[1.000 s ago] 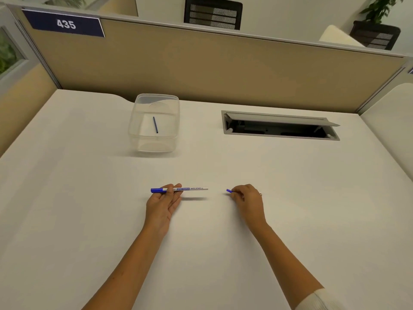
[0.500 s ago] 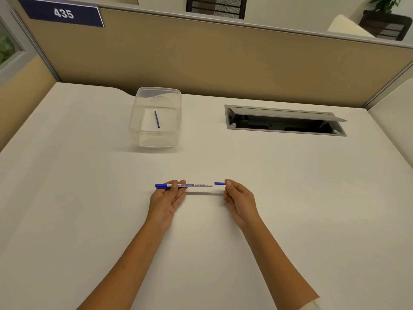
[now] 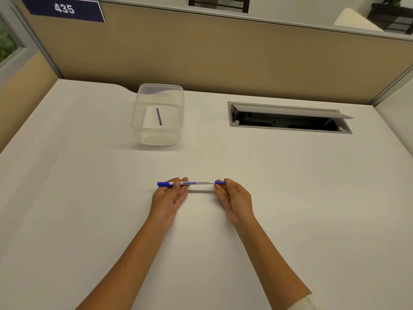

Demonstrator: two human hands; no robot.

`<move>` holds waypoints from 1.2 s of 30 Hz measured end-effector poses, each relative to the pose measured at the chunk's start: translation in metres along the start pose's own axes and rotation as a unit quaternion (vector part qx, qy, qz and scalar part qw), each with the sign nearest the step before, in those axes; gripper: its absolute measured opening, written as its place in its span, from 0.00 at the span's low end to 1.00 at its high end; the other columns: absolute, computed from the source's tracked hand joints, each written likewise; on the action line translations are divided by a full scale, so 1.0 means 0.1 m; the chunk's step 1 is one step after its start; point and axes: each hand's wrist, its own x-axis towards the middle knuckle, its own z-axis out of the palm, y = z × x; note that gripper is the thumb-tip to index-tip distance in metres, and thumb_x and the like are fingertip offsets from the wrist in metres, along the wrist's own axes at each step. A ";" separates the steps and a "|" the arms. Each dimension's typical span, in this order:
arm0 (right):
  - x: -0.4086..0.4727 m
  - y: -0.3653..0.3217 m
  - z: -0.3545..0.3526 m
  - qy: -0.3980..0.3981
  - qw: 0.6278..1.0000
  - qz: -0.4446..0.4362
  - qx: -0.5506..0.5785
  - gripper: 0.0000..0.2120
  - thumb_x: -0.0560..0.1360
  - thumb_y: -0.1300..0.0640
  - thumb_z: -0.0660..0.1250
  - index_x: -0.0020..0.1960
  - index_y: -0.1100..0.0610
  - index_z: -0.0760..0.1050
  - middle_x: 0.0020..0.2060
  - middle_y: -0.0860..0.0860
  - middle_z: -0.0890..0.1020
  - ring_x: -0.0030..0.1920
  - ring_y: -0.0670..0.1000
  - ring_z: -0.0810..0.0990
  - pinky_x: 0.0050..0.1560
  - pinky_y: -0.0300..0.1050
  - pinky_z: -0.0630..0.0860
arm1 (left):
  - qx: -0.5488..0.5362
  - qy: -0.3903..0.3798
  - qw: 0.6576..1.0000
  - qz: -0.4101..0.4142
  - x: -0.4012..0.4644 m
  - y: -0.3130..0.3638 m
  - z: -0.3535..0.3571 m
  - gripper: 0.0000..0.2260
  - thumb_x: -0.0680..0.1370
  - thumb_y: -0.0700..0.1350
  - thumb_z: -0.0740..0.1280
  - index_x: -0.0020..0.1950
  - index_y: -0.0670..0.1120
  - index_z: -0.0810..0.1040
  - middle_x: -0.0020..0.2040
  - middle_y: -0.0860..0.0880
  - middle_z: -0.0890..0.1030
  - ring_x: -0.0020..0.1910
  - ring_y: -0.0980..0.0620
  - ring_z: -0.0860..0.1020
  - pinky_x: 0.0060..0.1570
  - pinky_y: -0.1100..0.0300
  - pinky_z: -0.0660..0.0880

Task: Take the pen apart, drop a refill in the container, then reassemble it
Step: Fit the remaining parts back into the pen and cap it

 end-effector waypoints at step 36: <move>-0.01 0.09 0.13 0.042 0.987 -0.123 -0.092 0.06 0.77 0.61 0.65 0.52 0.59 0.70 0.43 0.55 0.86 0.42 0.55 0.86 0.38 0.40 0.81 | -0.010 0.016 1.000 0.013 0.00 -0.02 0.03 0.05 0.79 0.40 0.63 0.53 0.42 0.76 0.45 0.51 0.87 0.47 0.53 0.84 0.44 0.63 0.80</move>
